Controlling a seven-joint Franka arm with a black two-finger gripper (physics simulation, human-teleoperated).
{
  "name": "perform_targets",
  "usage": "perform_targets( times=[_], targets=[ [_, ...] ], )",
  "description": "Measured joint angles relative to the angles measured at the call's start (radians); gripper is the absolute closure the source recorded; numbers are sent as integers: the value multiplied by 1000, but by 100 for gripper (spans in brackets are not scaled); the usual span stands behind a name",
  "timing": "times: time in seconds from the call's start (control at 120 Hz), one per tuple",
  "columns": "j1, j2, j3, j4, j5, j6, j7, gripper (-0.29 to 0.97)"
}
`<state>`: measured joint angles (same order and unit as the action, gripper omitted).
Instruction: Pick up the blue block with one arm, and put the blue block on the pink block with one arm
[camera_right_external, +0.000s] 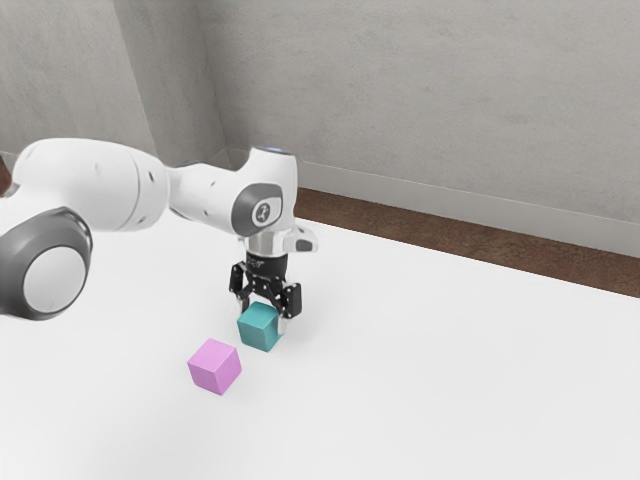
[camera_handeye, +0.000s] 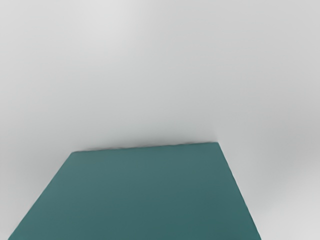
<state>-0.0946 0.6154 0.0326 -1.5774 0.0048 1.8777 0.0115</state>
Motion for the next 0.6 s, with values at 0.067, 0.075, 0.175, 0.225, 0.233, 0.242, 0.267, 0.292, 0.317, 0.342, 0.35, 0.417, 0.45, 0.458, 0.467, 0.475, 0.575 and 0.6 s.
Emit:
perform_targets(
  times=[0.067, 0.075, 0.175, 0.225, 0.233, 0.242, 0.267, 0.292, 0.317, 0.342, 0.35, 0.417, 0.45, 0.458, 0.467, 0.475, 0.575, 0.6],
  targets=[
    [0, 1, 12, -1, 1, 2, 3, 0],
    [0, 1, 13, -1, 1, 2, 3, 0],
    [0, 1, 17, -2, 0, -1, 7, 0],
    [0, 2, 18, -3, 0, -4, 9, 0],
    [0, 2, 18, -3, 0, -5, 9, 0],
    [0, 2, 18, -3, 0, -5, 9, 0],
    [0, 3, 18, -3, 0, -8, 10, 0],
    [0, 4, 18, -3, 0, -10, 11, 0],
    [0, 5, 18, -3, 0, -12, 11, 0],
    [0, 7, 18, -2, 0, -15, 12, 0],
    [0, 7, 18, -2, 0, -16, 12, 0],
    [0, 9, 18, -2, 0, -23, 14, 0],
    [-1, 10, 18, -2, 0, -26, 15, 0],
    [-1, 10, 18, -2, 0, -27, 15, 0],
    [-1, 10, 18, -2, 0, -28, 15, 0],
    [-1, 10, 18, -1, 0, -29, 15, 0],
    [-1, 12, 17, -1, -2, -36, 17, 0],
    [-1, 13, 17, -1, -3, -37, 17, 0]
  ],
)
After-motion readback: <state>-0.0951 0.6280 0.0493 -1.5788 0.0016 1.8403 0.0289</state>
